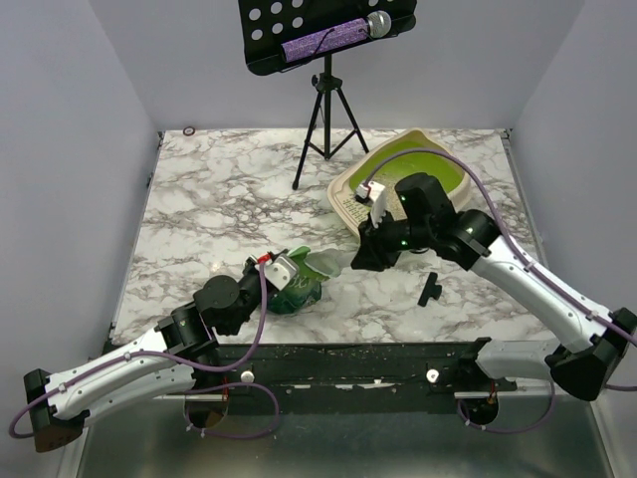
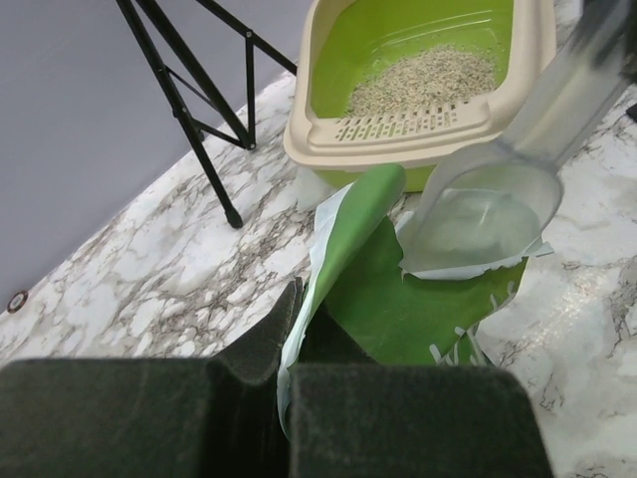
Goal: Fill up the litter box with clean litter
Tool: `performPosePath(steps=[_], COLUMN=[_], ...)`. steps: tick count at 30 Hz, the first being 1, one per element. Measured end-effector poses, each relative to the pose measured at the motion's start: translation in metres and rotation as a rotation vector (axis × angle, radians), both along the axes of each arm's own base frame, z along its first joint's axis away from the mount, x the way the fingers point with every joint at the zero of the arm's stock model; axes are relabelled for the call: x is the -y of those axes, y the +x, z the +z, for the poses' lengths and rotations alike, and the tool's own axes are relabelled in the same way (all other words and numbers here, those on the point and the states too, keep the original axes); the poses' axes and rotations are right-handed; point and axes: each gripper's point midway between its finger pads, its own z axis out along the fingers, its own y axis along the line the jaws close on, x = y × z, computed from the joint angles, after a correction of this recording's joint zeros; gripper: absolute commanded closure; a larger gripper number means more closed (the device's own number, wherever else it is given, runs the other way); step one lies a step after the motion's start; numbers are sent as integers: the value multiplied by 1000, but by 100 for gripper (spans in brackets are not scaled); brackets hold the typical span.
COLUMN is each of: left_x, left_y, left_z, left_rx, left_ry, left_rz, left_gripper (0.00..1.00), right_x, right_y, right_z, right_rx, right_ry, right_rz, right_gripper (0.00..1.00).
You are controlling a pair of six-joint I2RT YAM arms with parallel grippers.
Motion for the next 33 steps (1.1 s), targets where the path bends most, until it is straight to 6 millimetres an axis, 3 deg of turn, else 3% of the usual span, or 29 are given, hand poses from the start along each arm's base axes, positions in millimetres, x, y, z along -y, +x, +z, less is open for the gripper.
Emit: performPosePath(steps=[8,19,25,33], left_x=[4,8,7,11], left_y=[-1,0,0,-4], left_z=[-2,-2,-4,-8], left_rx=[-8,-22,-26,-40], left_ry=[1,5,12,27], left_rz=[-16,-15,-15,-44], left_gripper=[100,100,100,100], right_x=[-21,-52,-73,-79], right_y=[13,26,29,23], right_z=[-20,-68,-87,-104], right_rx=[-118,-345,-440,-531], right_ry=[-18,-70,8,245], right_rz=[-50,-105,-91,-77], right_gripper=[99,100,99,99])
